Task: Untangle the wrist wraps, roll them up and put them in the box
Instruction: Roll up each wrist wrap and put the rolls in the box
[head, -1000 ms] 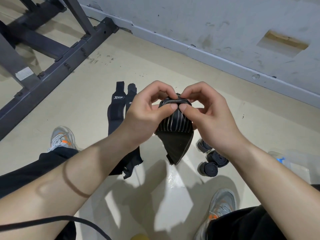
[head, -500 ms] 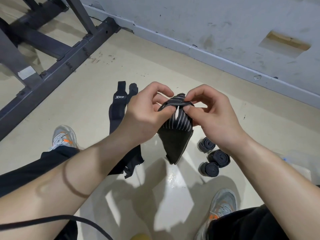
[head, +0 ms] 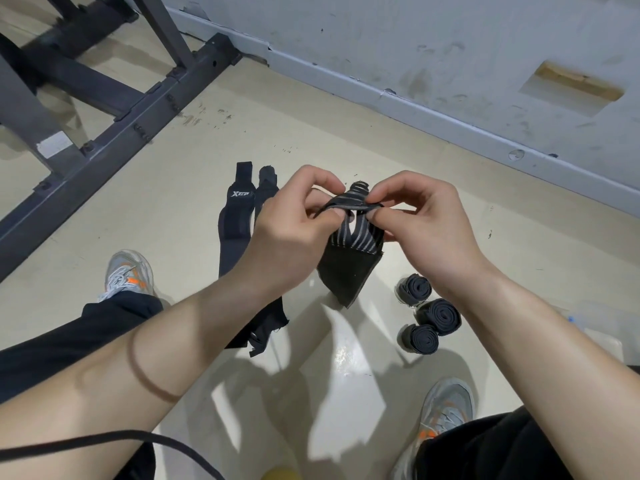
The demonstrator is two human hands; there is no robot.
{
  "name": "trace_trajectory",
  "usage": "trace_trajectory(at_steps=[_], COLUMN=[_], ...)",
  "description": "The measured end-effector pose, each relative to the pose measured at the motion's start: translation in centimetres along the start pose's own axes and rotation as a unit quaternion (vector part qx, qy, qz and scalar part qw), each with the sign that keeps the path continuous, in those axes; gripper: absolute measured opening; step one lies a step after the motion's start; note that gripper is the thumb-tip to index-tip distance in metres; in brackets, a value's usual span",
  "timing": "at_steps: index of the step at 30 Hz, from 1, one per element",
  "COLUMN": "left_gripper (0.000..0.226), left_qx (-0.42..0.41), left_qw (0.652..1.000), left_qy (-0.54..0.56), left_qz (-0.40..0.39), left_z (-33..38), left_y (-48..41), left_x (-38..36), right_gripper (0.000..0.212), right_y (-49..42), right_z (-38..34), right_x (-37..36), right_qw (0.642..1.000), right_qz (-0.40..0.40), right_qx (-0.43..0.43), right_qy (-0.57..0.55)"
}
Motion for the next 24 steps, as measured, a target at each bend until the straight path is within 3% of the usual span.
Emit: trace_trajectory(at_steps=[2,4,7,10,15,20,24], left_gripper=[0.02,0.026,0.04,0.042,0.029,0.039,0.018], left_qx=[-0.013,0.024,0.074,0.074,0.064,0.071,0.024], left_qw=[0.997,0.999,0.99,0.983,0.988,0.995,1.0], left_qy=[-0.073,-0.012,0.114,0.148,0.11,0.065,0.014], left_qz=[0.029,0.035,-0.032,-0.074,-0.082,-0.031,0.015], left_z=[-0.1,-0.4,-0.7,-0.5,-0.3,-0.9,-0.7], left_y=[0.2,0.1,-0.1,0.1,0.2,0.1,0.1], left_x=[0.0,0.0,-0.4,-0.7,-0.7,-0.3,0.1], right_gripper=[0.027,0.028,0.027,0.026,0.023,0.01,0.017], right_y=[0.0,0.1,0.2,0.2,0.4,0.4,0.0], right_z=[0.1,0.2,0.1,0.1,0.3,0.4,1.6], right_x=[-0.1,-0.2,-0.3,-0.2,-0.4,-0.7,-0.1], right_qw=[1.0,1.0,1.0,1.0,1.0,1.0,0.997], right_qz=[0.001,-0.001,0.0,0.001,-0.002,-0.011,-0.008], right_qx=[0.001,-0.004,-0.005,-0.003,-0.008,-0.015,-0.072], right_qy=[0.018,0.013,0.016,0.021,0.029,0.019,-0.037])
Point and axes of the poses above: each hand's wrist, its own y-axis away from the middle knuckle, its own x-axis out of the back of the hand, z = x × y, the point moved 6 cm from there along -y, towards the middle knuckle, and after that the axes turned 14 degrees about -y, right-handed, at the moved point
